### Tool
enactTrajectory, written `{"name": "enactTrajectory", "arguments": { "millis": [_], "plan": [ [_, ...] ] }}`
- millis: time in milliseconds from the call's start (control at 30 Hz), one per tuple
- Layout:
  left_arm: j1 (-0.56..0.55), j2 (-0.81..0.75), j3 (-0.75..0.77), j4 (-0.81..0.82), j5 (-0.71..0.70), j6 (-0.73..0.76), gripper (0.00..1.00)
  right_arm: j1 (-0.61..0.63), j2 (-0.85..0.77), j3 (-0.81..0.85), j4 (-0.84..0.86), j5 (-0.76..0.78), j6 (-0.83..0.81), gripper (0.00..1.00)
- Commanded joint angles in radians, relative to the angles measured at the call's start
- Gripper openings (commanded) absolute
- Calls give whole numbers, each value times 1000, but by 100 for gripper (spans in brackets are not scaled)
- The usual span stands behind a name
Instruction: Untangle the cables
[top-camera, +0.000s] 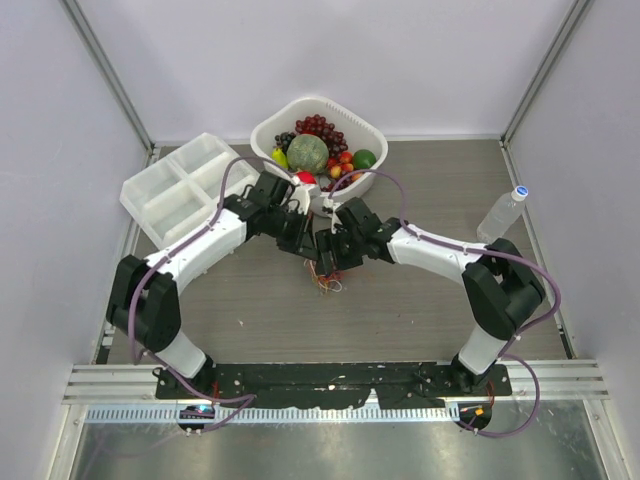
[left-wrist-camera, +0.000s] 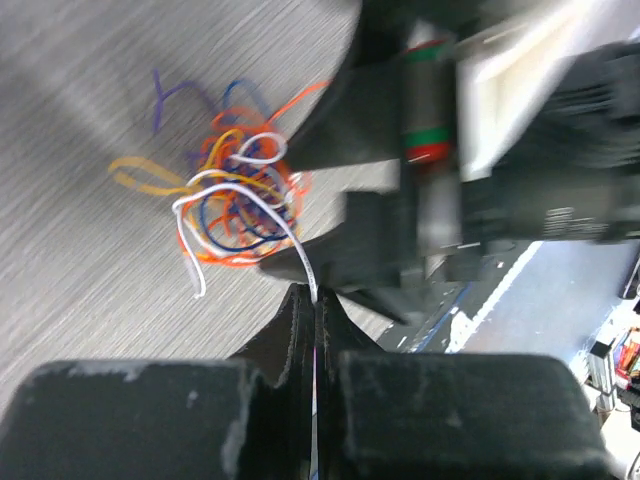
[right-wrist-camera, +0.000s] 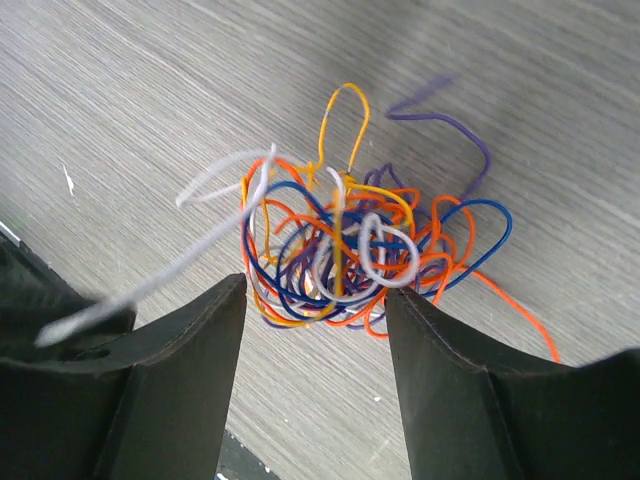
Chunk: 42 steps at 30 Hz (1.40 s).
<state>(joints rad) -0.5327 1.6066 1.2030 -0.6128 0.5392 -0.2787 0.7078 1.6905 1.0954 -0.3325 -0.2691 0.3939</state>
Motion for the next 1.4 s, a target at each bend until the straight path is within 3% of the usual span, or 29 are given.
{"name": "enactTrajectory", "arguments": {
  "millis": [0,167,333,633,767,900,1067,1267,1367],
  "plan": [
    [-16,-66,128,-54,97,24,0,10,-6,60,73,74,-23,63],
    [-18,-80,233,-58,127,-17,0,6,21,37,118,137,29,63],
    [-16,-132,341,-38,94,-71,0,-62,29,-2,53,218,75,62],
    [-18,-197,743,33,-59,-128,0,-163,-63,-163,0,266,106,61],
    [-18,-192,881,38,-156,-103,0,-206,-104,-207,-36,382,135,62],
    [-18,-149,1052,42,-141,-114,0,-249,-140,-230,-57,404,146,62],
    [-18,-88,1152,21,-45,-172,0,-254,-257,-238,55,165,63,61],
    [-18,-129,1023,70,-2,-211,0,-252,-406,-180,197,-172,4,63],
    [-18,-140,930,87,40,-244,0,-251,-426,-128,207,-258,-4,63]
  ]
}}
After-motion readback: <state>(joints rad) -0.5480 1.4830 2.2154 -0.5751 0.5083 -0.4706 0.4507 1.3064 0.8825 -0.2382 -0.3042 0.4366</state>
